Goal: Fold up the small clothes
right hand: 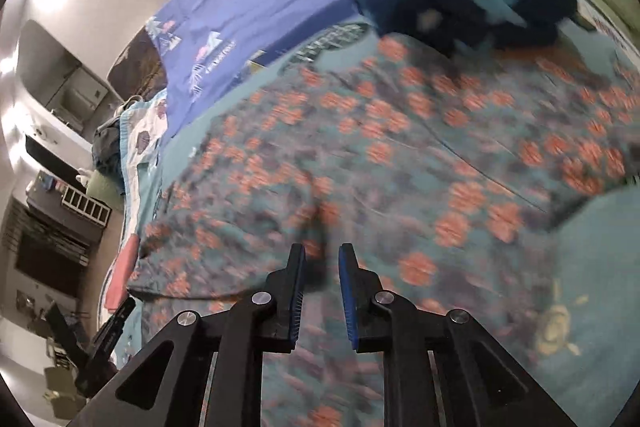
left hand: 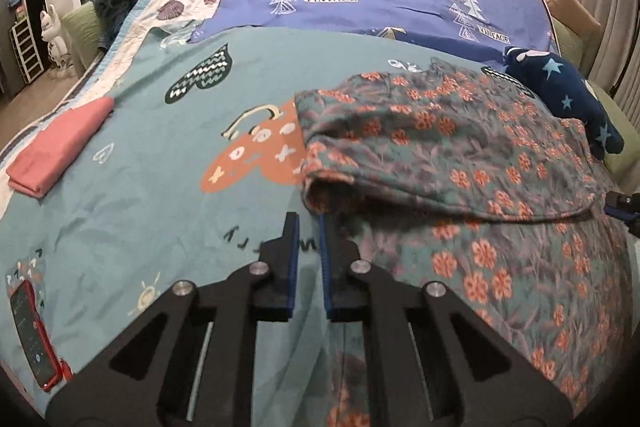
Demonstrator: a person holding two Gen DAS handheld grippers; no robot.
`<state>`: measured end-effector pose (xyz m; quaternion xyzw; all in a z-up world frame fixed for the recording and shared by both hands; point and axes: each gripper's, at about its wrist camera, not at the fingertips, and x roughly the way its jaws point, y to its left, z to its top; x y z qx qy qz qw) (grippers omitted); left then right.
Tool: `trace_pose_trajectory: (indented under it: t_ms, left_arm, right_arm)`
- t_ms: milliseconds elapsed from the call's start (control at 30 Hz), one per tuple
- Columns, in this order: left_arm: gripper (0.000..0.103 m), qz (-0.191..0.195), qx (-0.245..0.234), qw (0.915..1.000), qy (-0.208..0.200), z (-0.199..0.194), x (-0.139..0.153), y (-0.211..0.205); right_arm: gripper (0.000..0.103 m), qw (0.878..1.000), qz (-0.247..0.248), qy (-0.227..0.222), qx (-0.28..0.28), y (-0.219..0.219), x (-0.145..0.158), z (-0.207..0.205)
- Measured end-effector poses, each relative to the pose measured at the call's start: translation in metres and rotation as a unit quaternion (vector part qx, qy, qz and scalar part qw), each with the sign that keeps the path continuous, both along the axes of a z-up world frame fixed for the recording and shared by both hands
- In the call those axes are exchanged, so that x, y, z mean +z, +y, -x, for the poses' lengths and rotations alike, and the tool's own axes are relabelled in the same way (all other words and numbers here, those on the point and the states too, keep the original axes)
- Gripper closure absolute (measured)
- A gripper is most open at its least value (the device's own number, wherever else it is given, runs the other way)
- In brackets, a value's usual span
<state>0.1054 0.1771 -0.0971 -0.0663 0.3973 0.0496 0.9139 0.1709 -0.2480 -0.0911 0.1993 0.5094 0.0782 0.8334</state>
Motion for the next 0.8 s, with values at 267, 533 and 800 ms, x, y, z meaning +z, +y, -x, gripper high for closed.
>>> trace_pose_trajectory:
  t_ms: [267,533,800]
  left_arm:
    - [0.052,0.077,0.014,0.9959,-0.046,-0.003,0.038,0.034]
    - [0.051,0.139,-0.018,0.9895,0.035,-0.109,0.010,0.056]
    - [0.098,0.203,-0.003,0.9783,0.041,-0.141,-0.005,0.053]
  right_arm:
    - [0.033,0.997,-0.052,0.012,0.063,0.001,-0.001,-0.029]
    - [0.032,0.987,-0.078,0.057,0.130,0.032,-0.033,-0.089]
    - [0.100,0.987,-0.030,-0.002,0.160,0.060,-0.026,-0.087]
